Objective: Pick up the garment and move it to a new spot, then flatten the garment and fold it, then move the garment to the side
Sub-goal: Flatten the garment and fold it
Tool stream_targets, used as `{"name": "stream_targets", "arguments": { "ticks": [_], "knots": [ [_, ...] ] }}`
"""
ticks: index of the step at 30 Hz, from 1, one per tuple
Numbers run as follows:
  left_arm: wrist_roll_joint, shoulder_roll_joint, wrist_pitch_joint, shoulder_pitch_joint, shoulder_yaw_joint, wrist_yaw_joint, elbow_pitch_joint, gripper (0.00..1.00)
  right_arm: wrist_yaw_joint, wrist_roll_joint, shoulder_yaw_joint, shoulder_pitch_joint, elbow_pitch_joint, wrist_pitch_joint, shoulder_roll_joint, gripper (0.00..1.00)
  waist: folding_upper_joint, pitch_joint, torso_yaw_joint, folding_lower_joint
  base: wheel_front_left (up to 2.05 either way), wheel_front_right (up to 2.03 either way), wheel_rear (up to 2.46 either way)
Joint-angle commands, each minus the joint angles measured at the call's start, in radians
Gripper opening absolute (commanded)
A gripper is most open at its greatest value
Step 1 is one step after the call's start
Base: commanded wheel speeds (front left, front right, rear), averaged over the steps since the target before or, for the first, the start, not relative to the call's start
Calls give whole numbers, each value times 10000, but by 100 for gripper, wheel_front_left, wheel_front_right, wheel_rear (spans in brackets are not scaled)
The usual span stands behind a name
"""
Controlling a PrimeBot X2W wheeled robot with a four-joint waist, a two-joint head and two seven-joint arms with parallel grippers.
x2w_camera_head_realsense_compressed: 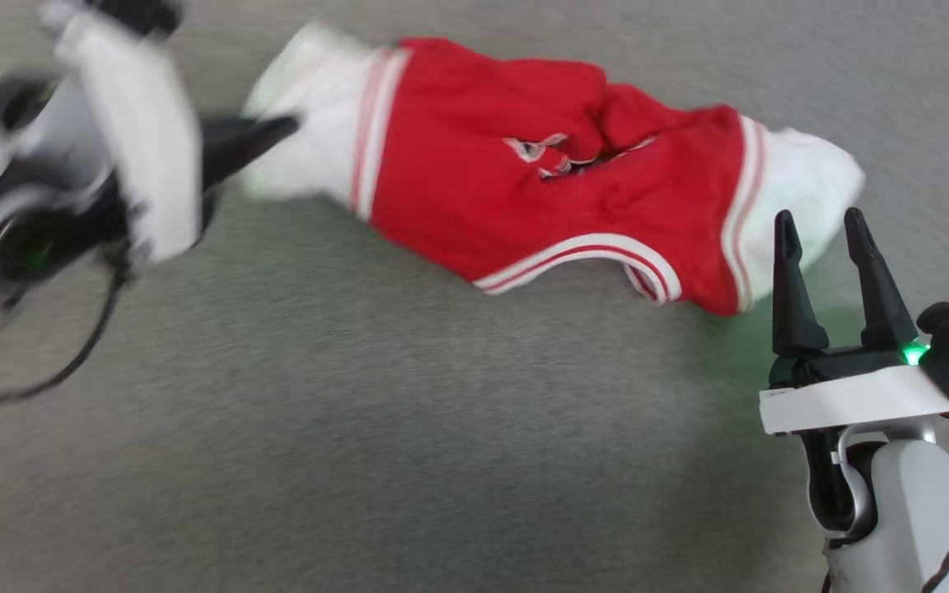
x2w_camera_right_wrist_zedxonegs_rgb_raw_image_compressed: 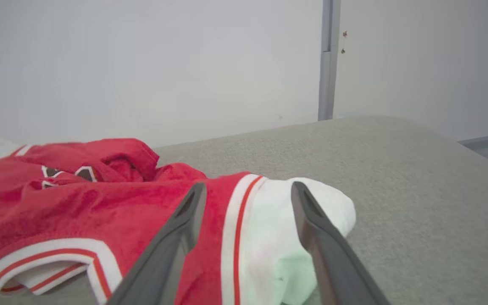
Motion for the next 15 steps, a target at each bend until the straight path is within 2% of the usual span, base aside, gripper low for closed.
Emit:
{"name": "stream_targets", "arguments": {
  "ticks": [1, 2, 5, 7, 11, 15],
  "knots": [
    [-211, 345, -226, 536, -31, 20, -75, 0, 2, -167, -42, -24, 31, -52, -11, 100, 0, -557, 735, 0, 0, 0, 0],
    [-211, 345, -226, 536, -31, 20, -75, 0, 2, -167, -42, -24, 31, -52, -11, 100, 0, -557, 735, 0, 0, 0, 0],
    [-381, 1069, -585, 1401, -92, 20, 68, 0, 2, -389, -73, 34, 52, -52, -6, 100, 0, -740, 1116, 0, 0, 0, 0],
    [-492, 1308, -852, 1900, -122, 20, 303, 0, 2, -500, -82, 79, 75, -51, -7, 100, 0, -809, 1297, 0, 0, 0, 0],
    [-810, 1397, -1239, 2580, -133, 20, 936, 0, 2, -570, -107, 113, 96, -52, -9, 100, 0, -871, 1482, 0, 0, 0, 0],
    [-167, 1329, -1125, 3089, -244, 22, 2069, 0, 2, -667, -23, 115, 68, -52, -9, 100, 0, -827, 1341, 0, 0, 0, 0]
  ]
}}
